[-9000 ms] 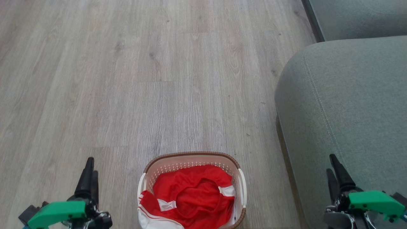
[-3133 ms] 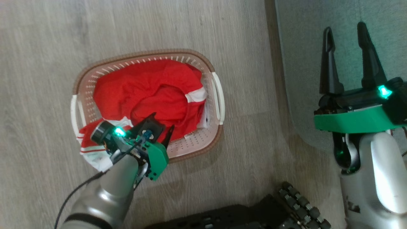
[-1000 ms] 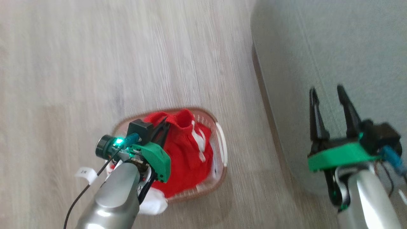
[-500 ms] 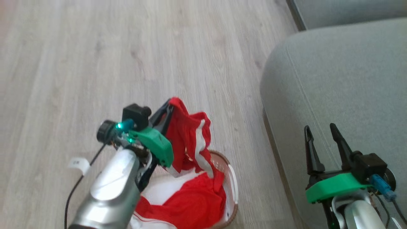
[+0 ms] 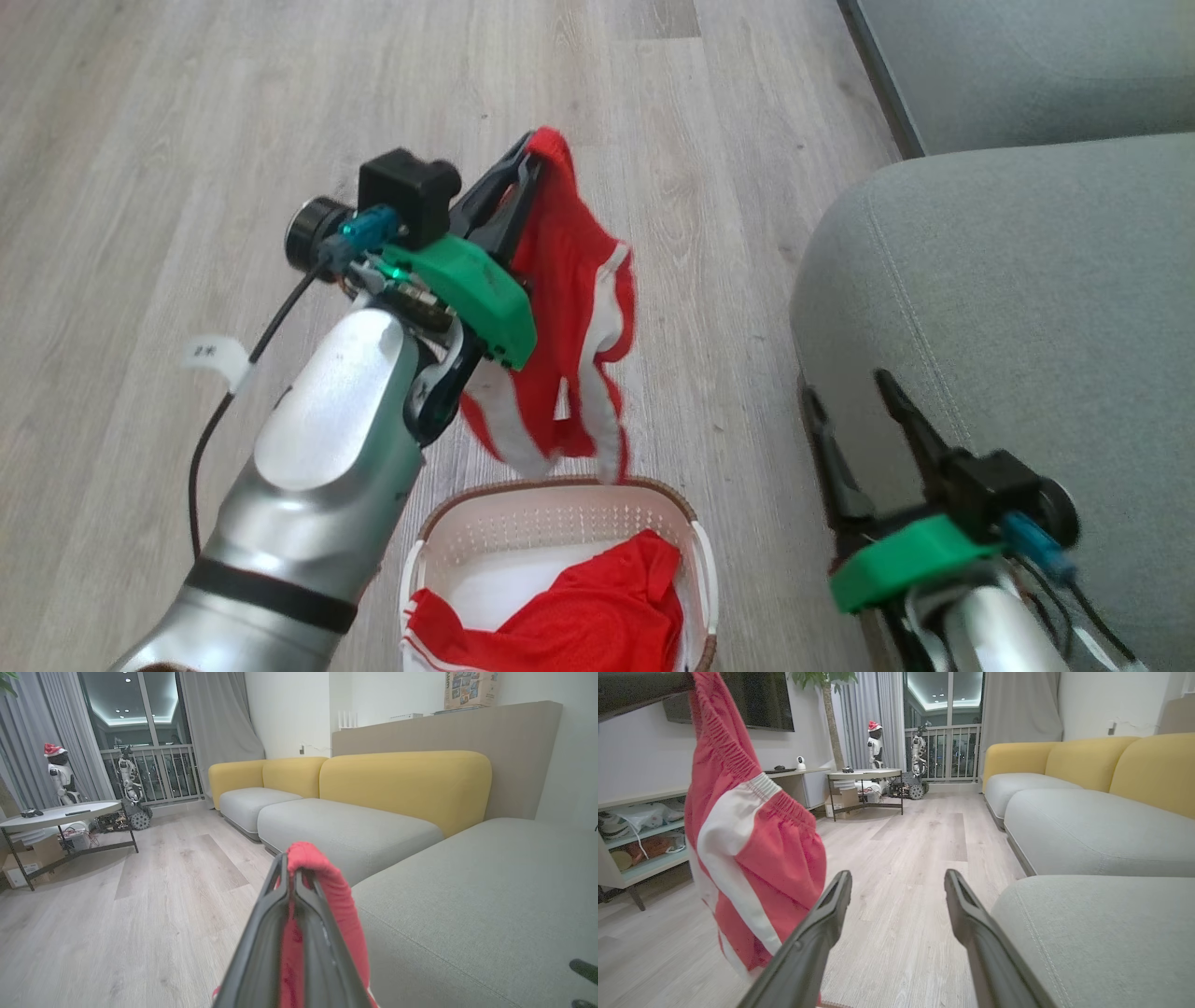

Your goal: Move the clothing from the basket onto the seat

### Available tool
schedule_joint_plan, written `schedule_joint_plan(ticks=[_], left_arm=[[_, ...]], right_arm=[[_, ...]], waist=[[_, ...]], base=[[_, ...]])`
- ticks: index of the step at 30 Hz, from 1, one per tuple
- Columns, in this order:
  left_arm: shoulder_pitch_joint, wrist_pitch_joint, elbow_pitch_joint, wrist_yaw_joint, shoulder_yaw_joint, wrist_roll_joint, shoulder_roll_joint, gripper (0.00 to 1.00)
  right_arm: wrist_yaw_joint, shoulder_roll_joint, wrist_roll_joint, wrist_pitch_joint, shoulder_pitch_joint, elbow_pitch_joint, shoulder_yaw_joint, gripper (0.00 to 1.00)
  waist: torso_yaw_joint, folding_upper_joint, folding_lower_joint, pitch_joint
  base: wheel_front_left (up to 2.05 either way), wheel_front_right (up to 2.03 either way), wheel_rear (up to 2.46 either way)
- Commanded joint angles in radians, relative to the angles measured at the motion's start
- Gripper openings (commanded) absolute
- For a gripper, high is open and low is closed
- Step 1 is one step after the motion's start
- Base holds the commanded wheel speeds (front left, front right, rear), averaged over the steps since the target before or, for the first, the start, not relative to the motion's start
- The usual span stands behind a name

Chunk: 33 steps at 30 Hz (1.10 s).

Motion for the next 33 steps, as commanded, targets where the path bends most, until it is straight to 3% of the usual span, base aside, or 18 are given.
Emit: schedule_joint_plan(ticks=[1,8,13,23,31,32,33], left_arm=[[-0.074,0.001,-0.042,-0.002,0.028,-0.006,0.016,0.00],[-0.121,0.015,-0.044,0.004,-0.003,-0.032,0.001,0.00],[-0.154,0.019,-0.045,0.016,-0.051,-0.065,-0.006,0.00],[-0.203,0.012,-0.076,0.060,-0.178,-0.177,-0.007,0.00],[-0.229,-0.008,-0.077,0.091,-0.250,-0.229,-0.007,0.00],[-0.228,-0.010,-0.076,0.095,-0.256,-0.234,-0.007,0.00],[-0.228,-0.013,-0.074,0.097,-0.262,-0.237,-0.007,0.00]], right_arm=[[0.007,-0.008,-0.010,-0.009,-0.070,-0.029,0.032,1.00],[0.007,-0.008,-0.008,-0.009,-0.161,0.020,0.182,1.00],[0.007,-0.008,-0.002,-0.009,-0.236,0.139,0.318,1.00],[0.007,-0.008,0.042,-0.009,-0.391,0.306,0.393,1.00],[0.007,-0.008,0.102,-0.009,-0.441,0.343,0.417,1.00],[0.007,-0.008,0.104,-0.009,-0.441,0.345,0.416,0.89],[0.007,-0.008,0.106,-0.009,-0.440,0.347,0.414,0.55]], waist=[[0.003,-0.0001,0.0001,-0.003],[0.019,-0.0001,0.0001,-0.018],[0.045,-0.0001,0.0001,-0.025],[0.102,-0.0001,0.0001,-0.028],[0.136,-0.0001,0.0001,-0.027],[0.139,-0.0001,0.0001,-0.027],[0.142,-0.0001,0.0001,-0.028]], base=[[0.00,0.00,0.00],[0.00,0.00,0.00],[0.00,0.00,0.00],[0.00,0.00,0.00],[0.00,0.00,0.00],[0.00,0.00,0.00],[0.00,0.00,0.00]])
